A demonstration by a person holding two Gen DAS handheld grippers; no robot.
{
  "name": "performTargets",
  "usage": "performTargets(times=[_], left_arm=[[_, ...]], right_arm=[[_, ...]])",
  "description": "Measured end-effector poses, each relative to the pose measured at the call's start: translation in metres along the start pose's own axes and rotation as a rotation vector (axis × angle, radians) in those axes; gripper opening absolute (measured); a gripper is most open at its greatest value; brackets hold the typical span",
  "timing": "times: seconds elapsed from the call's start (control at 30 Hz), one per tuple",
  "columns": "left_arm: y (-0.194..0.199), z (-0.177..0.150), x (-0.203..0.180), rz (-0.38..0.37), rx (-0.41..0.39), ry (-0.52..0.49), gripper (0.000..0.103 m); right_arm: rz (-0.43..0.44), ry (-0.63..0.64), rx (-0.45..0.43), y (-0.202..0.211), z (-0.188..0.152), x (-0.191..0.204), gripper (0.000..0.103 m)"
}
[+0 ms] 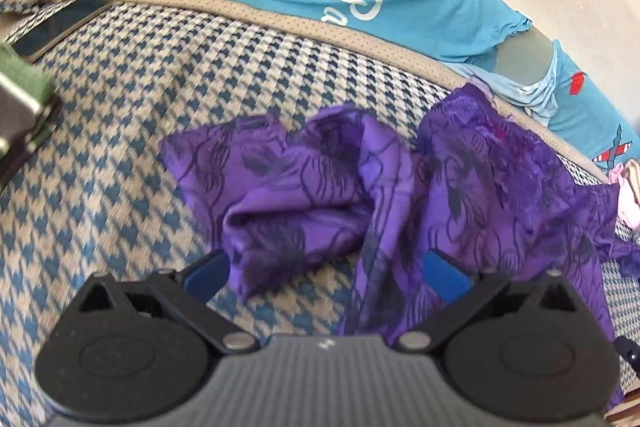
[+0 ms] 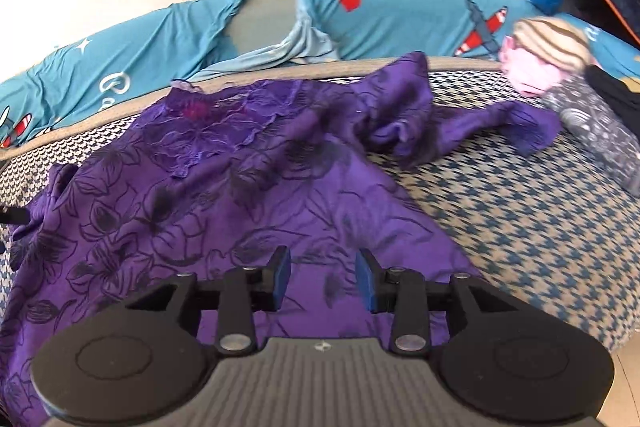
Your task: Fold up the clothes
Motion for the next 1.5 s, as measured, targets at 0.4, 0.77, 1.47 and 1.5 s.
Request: performTargets(times=[0.4,0.77,1.47,1.5], left_arm=[[-0.030,0.075,-0.027,-0.091,0.070,-0.032,0.103],[-0.067,0.087,-0.020,-0.102,0.159,0.024,0.074],[-0.074,0.095,-0.014,-0.232,0.198,0.164,0.039],[-0.075,0.095,-0.013,-0.237,0.202,0.174,0.041]], right_arm=[[0.129,0.076,-0.021,-0.049,0.047,0.057,0.036],[0.178,0.077,-0.027,-0.076,0.067,0.080,0.036],[0.240,0.068,0.030,-0.095,0.066,0.103,0.036],[0.241,0.061,0.034,-0.096,0.066,0.102,0.036]])
Point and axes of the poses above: each gripper's, at about its wrist camera, not at the fingertips, and y roughly against the way its jaws point, x to its left, z to its top, the point moved 3 cm from there along -y, roughly the way its jaws point, and after that the axes turned 5 degrees about x, right-handed, at the moved point
